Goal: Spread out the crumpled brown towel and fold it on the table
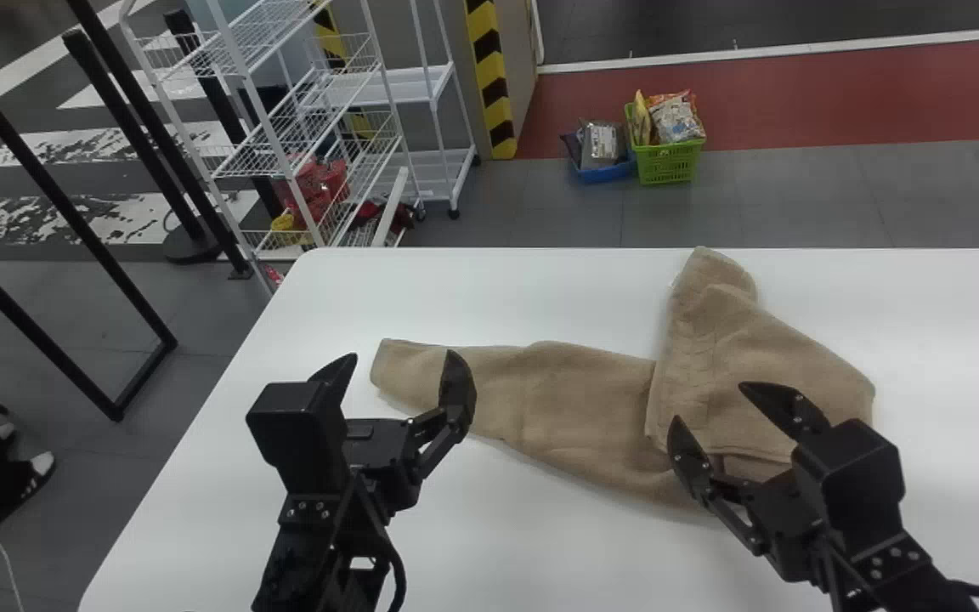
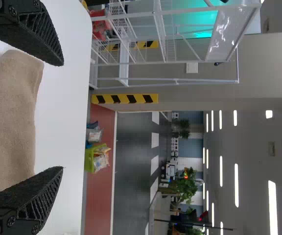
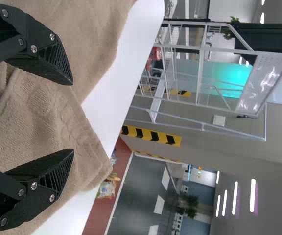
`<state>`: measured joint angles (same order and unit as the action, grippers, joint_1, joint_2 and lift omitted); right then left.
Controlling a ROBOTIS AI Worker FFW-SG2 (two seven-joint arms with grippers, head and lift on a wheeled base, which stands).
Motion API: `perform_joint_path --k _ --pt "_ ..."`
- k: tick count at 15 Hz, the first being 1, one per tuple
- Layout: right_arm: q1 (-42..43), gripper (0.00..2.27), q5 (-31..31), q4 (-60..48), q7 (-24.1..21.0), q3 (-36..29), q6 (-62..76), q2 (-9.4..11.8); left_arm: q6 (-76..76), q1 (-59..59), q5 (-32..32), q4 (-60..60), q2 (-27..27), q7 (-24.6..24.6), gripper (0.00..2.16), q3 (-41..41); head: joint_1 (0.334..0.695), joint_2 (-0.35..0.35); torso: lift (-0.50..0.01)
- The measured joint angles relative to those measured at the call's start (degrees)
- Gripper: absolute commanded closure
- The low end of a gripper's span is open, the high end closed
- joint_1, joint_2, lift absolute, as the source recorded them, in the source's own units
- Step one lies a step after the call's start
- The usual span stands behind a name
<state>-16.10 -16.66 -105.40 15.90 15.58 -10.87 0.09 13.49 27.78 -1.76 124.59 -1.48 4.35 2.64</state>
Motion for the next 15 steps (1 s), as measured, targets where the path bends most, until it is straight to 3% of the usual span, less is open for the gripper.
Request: perform_joint_path --k 6,11,13,15 --pt "-0.23 0.33 -1.19 1.96 1.08 2.83 0.12 0.06 -1.9 -0.01 0.41 -1.22 -0.23 0.13 0.05 -0.3 0.695 0.322 -0.127" --pt "0.7 0.35 -4.44 4.35 -1.22 3.57 -0.51 0.09 -2.41 0.02 0.49 -1.28 -0.28 0.21 0.05 -0.35 0.695 0.316 -0.127" --pt "1.61 0.51 -4.92 5.38 -2.05 3.48 -0.83 0.12 -2.48 0.11 0.53 -1.28 -0.28 0.15 0.05 -0.41 0.695 0.312 -0.127" --pt "3.17 1.21 -5.16 6.84 -2.57 3.41 -2.15 0.09 -2.59 0.21 0.6 -1.27 -0.28 0.21 0.05 -0.51 0.695 0.301 -0.127"
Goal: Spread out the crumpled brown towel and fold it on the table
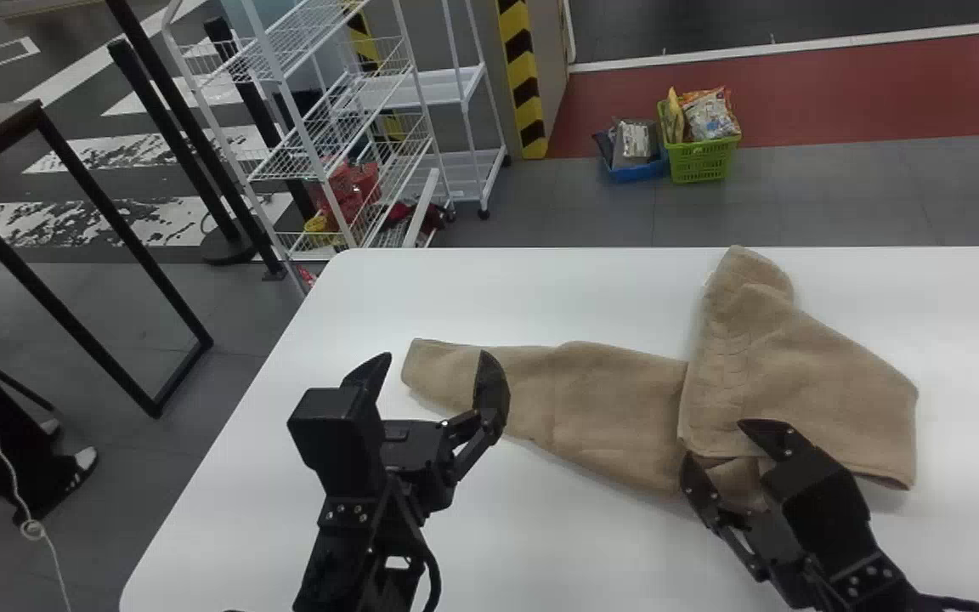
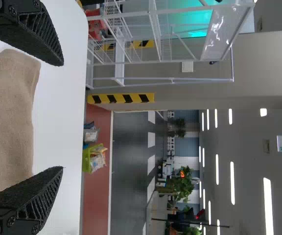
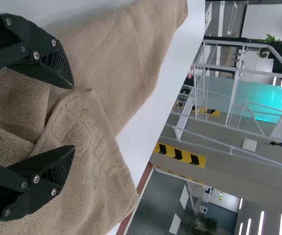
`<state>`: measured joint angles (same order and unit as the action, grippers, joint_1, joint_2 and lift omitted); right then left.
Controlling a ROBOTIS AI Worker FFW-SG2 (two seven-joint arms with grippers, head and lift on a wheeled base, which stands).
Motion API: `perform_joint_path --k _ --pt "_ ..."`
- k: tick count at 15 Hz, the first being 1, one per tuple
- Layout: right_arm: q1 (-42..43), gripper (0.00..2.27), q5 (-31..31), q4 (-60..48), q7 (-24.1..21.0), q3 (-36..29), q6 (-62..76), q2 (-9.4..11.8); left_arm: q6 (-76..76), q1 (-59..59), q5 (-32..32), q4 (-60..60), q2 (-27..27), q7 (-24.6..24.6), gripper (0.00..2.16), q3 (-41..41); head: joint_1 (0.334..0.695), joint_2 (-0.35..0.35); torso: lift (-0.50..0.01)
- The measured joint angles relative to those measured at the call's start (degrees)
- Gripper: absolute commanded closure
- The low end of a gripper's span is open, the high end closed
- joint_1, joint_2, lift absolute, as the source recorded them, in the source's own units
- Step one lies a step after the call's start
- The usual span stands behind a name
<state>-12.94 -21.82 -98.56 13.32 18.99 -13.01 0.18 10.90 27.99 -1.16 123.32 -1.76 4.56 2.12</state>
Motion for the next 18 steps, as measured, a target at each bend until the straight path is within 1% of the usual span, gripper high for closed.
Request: perform_joint_path --k 1,2,6,9,11,13,14,16,17,18 --pt "0.59 1.56 0.05 0.53 -0.06 -0.01 -0.54 -0.05 -0.07 0.11 0.01 0.07 0.0 0.05 0.05 -0.01 0.695 0.298 -0.127" --pt "0.99 1.69 0.28 0.88 -0.15 -0.01 -0.88 -0.1 -0.21 0.24 0.05 0.18 -0.02 0.09 0.05 -0.01 0.695 0.295 -0.127" --pt "0.08 1.75 0.77 0.11 -0.46 -0.13 2.2 -0.1 -0.53 0.4 0.12 0.19 -0.17 0.19 0.05 -0.02 0.695 0.302 -0.127" --pt "-2.46 1.75 1.69 -4.0 -0.91 -0.69 4.51 -0.06 -0.71 0.4 0.21 0.18 -0.18 0.26 0.05 -0.02 0.695 0.304 -0.127" --pt "-3.24 1.75 2.81 -5.99 -1.9 -2.13 4.85 -0.07 -0.77 0.41 0.27 0.18 -0.2 0.24 0.05 -0.02 0.695 0.292 -0.127" --pt "-3.48 1.75 4.68 -7.26 -3.48 -4.89 4.96 -0.09 -1.26 0.58 0.28 0.32 -0.3 0.26 0.05 -0.02 0.695 0.264 -0.127" --pt "-3.79 1.75 5.97 -8.02 -4.24 -6.78 5.02 -0.11 -1.51 0.75 0.28 0.37 -0.37 0.27 0.05 0.0 0.695 0.226 -0.127" --pt "-5.59 1.75 8.94 -9.96 -5.77 -11.02 6.3 -0.18 -2.07 1.1 0.28 0.43 -0.52 0.35 0.05 0.13 0.695 0.188 -0.127" --pt "-7.41 1.75 11.03 -11.17 -6.23 -13.96 7.92 -0.18 -2.44 1.24 0.28 0.36 -0.59 0.38 0.05 0.2 0.695 0.138 -0.127" --pt "-9.35 1.75 12.61 -12.11 -6.32 -16.76 9.57 -0.18 -2.69 1.33 0.28 0.19 -0.68 0.43 0.05 0.23 0.695 0.116 -0.127"
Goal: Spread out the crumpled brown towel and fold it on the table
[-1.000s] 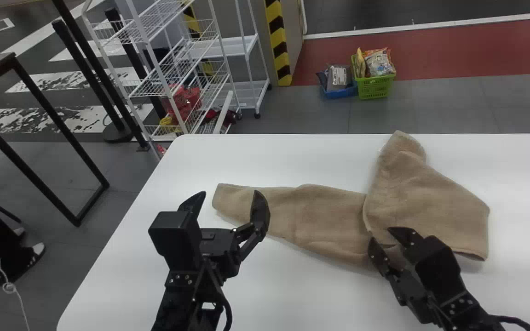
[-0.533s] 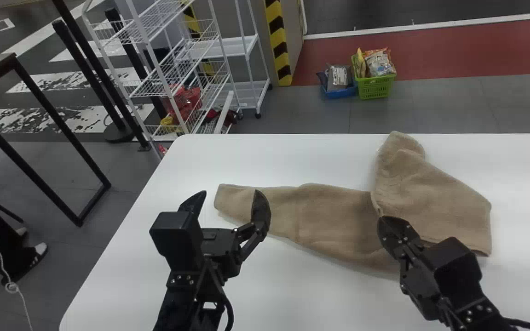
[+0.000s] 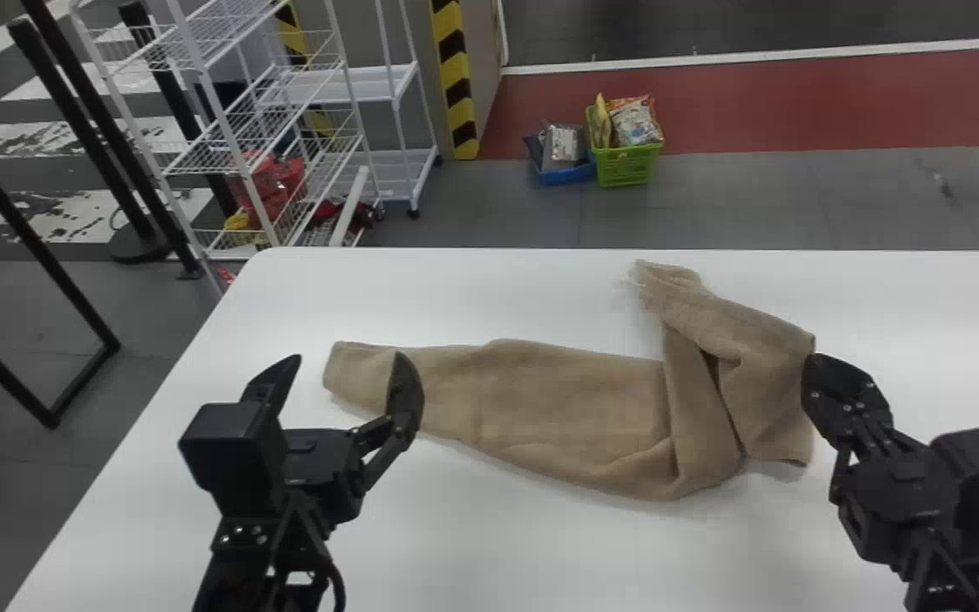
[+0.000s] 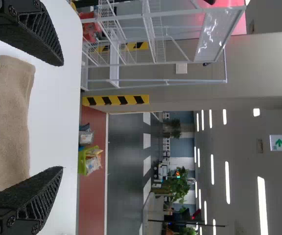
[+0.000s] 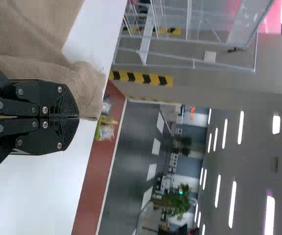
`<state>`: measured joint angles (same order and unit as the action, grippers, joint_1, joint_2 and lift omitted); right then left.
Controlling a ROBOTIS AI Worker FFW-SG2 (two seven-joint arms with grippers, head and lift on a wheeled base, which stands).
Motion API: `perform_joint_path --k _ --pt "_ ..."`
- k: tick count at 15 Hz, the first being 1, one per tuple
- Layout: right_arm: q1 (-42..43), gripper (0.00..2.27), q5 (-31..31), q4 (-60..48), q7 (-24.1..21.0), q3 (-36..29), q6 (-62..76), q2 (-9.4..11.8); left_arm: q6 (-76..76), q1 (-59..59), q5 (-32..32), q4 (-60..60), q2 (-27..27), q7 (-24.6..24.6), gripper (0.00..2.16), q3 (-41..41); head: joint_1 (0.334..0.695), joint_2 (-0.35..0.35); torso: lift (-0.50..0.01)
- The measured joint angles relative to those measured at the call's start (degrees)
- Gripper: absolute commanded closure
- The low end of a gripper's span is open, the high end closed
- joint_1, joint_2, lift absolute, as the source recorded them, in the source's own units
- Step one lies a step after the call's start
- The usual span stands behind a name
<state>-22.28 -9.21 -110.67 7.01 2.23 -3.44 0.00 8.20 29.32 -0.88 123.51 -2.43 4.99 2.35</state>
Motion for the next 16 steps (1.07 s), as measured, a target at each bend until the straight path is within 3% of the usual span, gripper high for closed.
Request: perform_joint_path --k 6,12,13,14,16 --pt "-6.0 1.75 4.83 -1.18 -0.17 -12.15 1.56 0.0 -1.62 -0.11 -0.19 -1.07 -0.17 0.09 0.05 -0.25 0.695 -0.028 -0.127" --pt "-7.3 1.74 4.05 2.03 -8.5 -16.23 -0.96 0.0 -2.83 0.38 -0.17 -1.38 -0.27 0.28 0.05 -0.2 0.695 -0.139 -0.127" --pt "-7.21 1.61 4.18 2.45 -10.04 -16.9 -1.43 0.0 -3.03 0.5 -0.17 -1.39 -0.28 0.28 0.05 -0.12 0.695 -0.153 -0.127" --pt "-7.07 1.22 4.25 2.64 -12.42 -17.68 -2.51 0.0 -3.2 0.67 -0.17 -1.31 -0.29 0.28 0.05 -0.09 0.695 -0.171 -0.127" --pt "-6.63 0.01 3.96 2.63 -18.78 -18.43 -5.33 0.0 -3.47 1.0 -0.18 -0.9 -0.29 0.28 0.05 -0.18 0.695 -0.227 -0.127"
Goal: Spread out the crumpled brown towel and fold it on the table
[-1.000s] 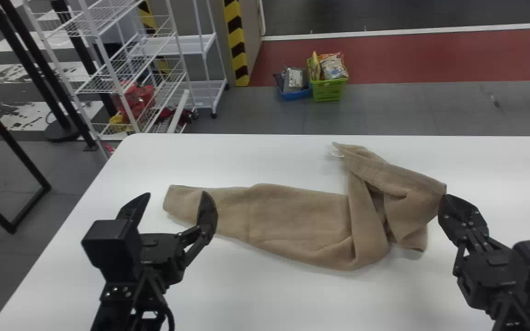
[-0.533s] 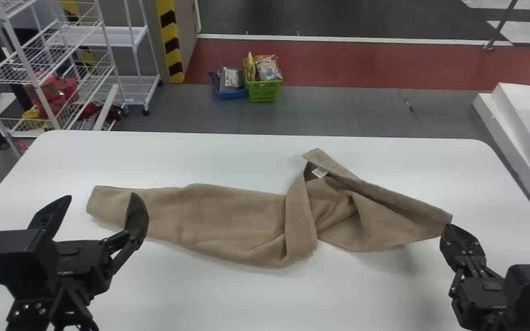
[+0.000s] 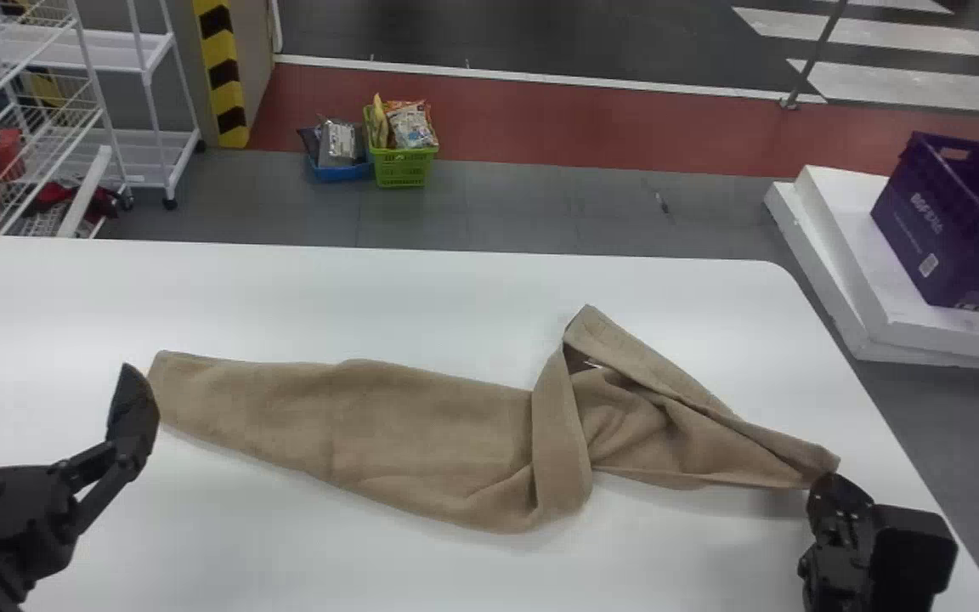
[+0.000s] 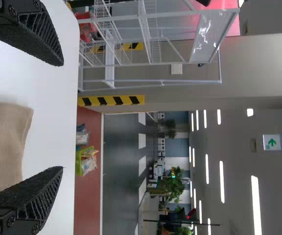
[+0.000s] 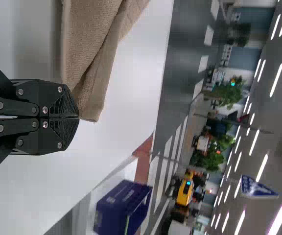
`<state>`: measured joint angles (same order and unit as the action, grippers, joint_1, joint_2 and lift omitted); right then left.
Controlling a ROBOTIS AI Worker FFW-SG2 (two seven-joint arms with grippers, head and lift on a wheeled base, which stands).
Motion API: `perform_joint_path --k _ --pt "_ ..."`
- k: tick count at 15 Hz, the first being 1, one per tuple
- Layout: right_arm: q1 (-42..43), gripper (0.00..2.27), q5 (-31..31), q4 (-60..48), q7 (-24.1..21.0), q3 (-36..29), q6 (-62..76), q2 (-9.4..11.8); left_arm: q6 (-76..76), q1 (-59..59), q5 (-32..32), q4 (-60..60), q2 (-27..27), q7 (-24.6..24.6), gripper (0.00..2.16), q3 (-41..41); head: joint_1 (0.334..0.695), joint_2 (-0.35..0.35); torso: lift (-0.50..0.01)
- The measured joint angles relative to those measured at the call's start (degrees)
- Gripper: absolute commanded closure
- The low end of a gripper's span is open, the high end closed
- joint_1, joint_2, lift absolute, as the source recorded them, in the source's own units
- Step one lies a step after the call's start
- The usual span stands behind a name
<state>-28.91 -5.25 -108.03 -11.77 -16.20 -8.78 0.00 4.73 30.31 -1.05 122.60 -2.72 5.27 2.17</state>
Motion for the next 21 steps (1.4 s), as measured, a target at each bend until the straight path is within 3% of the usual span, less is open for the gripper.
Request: perform_joint_path --k 2,6,8,12,17,21 --pt "0.0 0.0 0.18 -1.15 -2.12 -0.26 -1.11 0.0 -0.18 0.36 0.06 0.2 0.0 -0.02 0.05 -0.43 0.695 -0.245 -0.127" --pt "-1.36 0.07 1.22 -6.98 -1.12 2.55 -0.87 0.0 -0.2 0.5 1.39 0.2 -0.02 0.14 0.05 -2.78 0.695 -0.226 -0.127" --pt "0.47 0.07 3.36 -8.69 5.77 3.57 -2.95 0.0 -0.2 0.55 2.48 0.08 -0.04 0.26 0.05 -3.74 0.695 -0.198 -0.127" --pt "9.32 0.09 5.67 -9.38 15.2 5.76 -18.71 0.0 -0.1 0.59 4.09 -0.28 -0.28 0.59 0.05 -4.09 0.695 -0.119 -0.127" --pt "19.3 0.26 7.66 -9.23 22.41 7.72 -33.42 0.0 -0.02 0.04 4.75 -1.48 -1.21 0.96 0.05 -3.93 0.695 -0.034 -0.127" --pt "26.53 0.44 7.98 -5.48 25.14 8.26 -41.22 0.0 -0.17 -0.64 4.75 -2.88 -1.54 1.04 0.05 -3.85 0.695 -0.006 -0.127"
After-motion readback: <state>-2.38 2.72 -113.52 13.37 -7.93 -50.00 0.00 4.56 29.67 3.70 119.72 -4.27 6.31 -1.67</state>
